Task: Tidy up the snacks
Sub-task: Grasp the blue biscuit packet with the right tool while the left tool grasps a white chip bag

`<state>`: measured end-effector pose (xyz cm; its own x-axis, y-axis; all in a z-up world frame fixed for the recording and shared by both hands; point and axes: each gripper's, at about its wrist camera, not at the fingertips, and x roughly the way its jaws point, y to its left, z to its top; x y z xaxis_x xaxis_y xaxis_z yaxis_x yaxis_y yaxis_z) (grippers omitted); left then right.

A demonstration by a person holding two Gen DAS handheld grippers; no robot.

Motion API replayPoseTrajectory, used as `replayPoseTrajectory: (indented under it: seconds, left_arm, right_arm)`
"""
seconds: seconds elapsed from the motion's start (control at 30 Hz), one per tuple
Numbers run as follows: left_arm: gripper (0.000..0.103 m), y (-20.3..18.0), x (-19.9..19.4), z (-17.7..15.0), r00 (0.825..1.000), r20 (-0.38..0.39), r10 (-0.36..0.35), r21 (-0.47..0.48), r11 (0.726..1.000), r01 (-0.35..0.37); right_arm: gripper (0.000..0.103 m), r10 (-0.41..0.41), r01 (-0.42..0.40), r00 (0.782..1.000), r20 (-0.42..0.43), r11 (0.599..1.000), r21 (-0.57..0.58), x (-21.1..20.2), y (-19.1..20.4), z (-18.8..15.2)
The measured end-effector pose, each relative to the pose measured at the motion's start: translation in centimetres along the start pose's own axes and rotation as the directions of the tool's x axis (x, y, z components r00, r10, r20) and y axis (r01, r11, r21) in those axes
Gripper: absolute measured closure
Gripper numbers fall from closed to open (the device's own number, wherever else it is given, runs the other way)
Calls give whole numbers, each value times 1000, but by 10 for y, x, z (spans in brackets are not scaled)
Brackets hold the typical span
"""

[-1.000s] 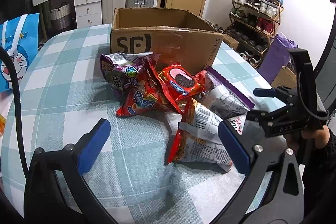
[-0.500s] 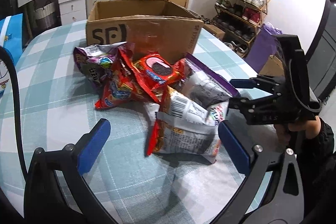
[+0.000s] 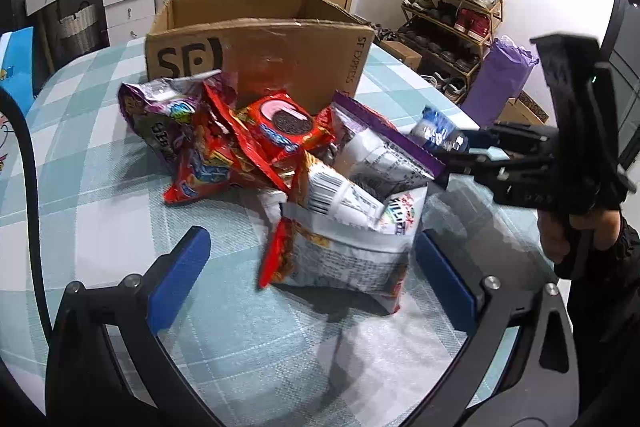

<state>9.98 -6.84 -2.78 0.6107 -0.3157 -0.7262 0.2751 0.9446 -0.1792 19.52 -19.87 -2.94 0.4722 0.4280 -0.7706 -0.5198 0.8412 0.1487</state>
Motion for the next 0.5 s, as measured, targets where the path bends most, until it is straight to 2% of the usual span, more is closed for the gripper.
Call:
replayPoseTrajectory:
  seconds: [0.2, 0.37, 0.5]
  left_arm:
    - [1, -10, 12, -4, 1000, -12, -6, 19, 1000, 7]
    - [1, -7, 25, -5, 998, -37, -41, -35, 999, 40]
    - [2, -13, 31, -5, 998, -42, -35, -21, 999, 34]
  right_arm:
    - [56, -1, -1, 999, 54, 999, 46, -18, -10, 5]
    - [56, -3, -3, 997, 75, 997, 80, -23, -17, 7]
    - [56, -1, -6, 996, 86, 997, 82, -27, -17, 8]
